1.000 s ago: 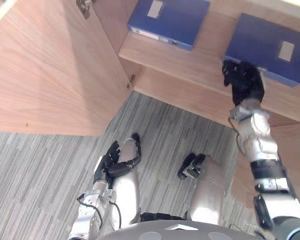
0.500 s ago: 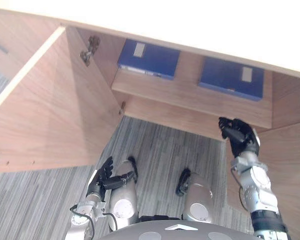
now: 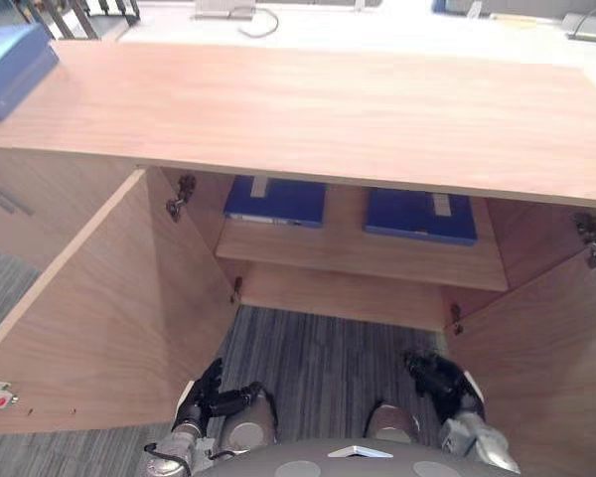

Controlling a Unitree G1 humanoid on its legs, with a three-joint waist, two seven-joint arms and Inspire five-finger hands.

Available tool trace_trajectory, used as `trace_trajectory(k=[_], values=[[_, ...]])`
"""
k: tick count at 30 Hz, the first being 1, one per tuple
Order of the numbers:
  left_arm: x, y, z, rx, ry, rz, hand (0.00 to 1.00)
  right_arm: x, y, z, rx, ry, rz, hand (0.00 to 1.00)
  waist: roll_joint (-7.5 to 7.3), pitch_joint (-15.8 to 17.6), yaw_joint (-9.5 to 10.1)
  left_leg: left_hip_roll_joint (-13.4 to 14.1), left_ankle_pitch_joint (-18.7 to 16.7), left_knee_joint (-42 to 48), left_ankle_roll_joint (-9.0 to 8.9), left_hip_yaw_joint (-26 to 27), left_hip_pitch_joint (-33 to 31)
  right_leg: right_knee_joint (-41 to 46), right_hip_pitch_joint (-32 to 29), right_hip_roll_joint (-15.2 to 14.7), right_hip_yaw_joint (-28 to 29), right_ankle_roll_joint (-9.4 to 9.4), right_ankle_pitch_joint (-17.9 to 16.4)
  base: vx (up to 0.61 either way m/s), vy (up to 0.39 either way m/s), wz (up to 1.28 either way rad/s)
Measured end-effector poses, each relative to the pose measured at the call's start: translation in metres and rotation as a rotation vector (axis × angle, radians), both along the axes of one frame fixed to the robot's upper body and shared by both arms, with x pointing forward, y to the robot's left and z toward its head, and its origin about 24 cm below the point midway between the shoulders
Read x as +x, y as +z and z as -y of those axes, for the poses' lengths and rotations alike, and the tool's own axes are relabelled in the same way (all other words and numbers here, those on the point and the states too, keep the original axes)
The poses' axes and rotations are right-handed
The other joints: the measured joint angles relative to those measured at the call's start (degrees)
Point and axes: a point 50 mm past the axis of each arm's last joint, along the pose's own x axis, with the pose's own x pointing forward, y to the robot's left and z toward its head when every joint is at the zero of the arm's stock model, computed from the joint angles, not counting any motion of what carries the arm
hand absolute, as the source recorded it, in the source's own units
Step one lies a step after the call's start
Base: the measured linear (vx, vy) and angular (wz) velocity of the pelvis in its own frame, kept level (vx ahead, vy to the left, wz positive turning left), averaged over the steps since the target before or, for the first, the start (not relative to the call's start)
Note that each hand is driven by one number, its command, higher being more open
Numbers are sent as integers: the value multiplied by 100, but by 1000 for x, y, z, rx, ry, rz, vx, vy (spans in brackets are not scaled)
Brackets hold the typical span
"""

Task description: Walk over to the cabinet, pick up the folder, carry it to the office cabinet, place the folder inside the office cabinet, then close the office cabinet door

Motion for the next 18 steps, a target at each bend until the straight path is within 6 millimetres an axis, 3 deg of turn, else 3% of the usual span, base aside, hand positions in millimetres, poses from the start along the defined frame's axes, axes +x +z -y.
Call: trace_trajectory(k=[5, 9, 12, 18], values=[[-16, -9, 3, 15, 27, -86, 100, -29, -23, -3, 4, -17, -148, 0, -62, -360, -87, -107, 100, -496, -17, 170, 436, -529, 330, 4, 84, 16, 257, 7, 14, -15], [-21, -12, 2, 25, 39, -119, 100, -45, -38, 2, -27, -77, -271, 0, -101, -429, -77, -170, 198, -728, 30, 175, 763, -699, 643, -3, 38, 21, 293, 38, -13, 3], [-23, -14, 1, 40, 43, -140, 100, -76, -52, -1, 9, -210, -426, 0, -155, -493, -77, -246, 321, -962, 32, 99, 877, -868, 800, -16, -80, 26, 329, 28, -27, 14], [-24, -18, 1, 54, 44, -180, 100, -83, -57, -6, 18, -290, -483, 0, -253, -550, -89, -433, 567, -1480, 27, -59, 1096, -1114, 1009, -93, -260, 40, 390, 25, -16, 13]])
